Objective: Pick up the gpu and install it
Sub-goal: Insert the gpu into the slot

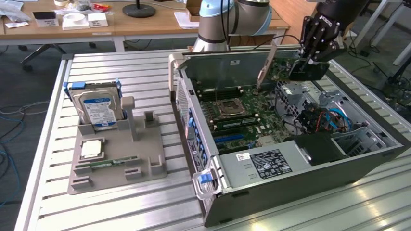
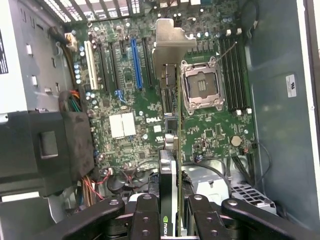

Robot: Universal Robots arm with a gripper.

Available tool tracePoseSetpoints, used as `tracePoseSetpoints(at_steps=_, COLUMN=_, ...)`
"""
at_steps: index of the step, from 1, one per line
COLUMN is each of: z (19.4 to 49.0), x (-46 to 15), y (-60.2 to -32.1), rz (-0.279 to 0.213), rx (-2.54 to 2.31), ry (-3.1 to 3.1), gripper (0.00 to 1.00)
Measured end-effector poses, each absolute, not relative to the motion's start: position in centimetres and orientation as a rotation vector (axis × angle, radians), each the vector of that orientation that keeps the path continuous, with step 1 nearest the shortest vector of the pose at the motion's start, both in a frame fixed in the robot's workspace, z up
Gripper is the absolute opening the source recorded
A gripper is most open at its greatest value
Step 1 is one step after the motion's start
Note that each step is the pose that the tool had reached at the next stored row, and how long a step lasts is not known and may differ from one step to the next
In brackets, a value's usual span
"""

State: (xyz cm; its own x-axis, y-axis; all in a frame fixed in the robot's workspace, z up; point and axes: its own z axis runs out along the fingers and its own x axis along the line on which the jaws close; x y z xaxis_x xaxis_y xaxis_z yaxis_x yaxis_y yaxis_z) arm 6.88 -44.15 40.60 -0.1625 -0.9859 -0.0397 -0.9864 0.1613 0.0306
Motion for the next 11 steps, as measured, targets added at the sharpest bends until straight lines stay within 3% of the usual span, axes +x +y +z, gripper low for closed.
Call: tracePoseSetpoints(at_steps=11, z=40.53, x=6.74, y=-44.15, rz=0.064, rx=-2.092, ry=2.309, gripper=0.27)
